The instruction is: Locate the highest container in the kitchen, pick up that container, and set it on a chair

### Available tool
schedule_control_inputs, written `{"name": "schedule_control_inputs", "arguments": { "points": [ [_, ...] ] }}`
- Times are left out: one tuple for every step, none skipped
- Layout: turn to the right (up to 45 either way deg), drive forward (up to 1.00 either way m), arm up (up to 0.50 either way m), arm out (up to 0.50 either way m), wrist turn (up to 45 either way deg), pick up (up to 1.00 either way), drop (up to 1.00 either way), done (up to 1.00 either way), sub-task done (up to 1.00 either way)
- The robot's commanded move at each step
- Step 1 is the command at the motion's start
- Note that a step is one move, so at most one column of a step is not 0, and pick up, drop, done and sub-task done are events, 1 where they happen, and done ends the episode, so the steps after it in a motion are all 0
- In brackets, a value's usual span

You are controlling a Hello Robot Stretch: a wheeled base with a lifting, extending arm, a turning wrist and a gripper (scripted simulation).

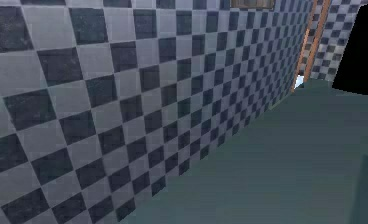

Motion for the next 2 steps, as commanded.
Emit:
{"name": "schedule_control_inputs", "arguments": {
  "points": [
    [0.0,0.00,0.00,-0.08,0.0,0.00,0.00,0.00,0.00],
    [0.0,0.00,0.00,0.00,0.0,0.00,0.00,1.00,0.00]
  ]
}}
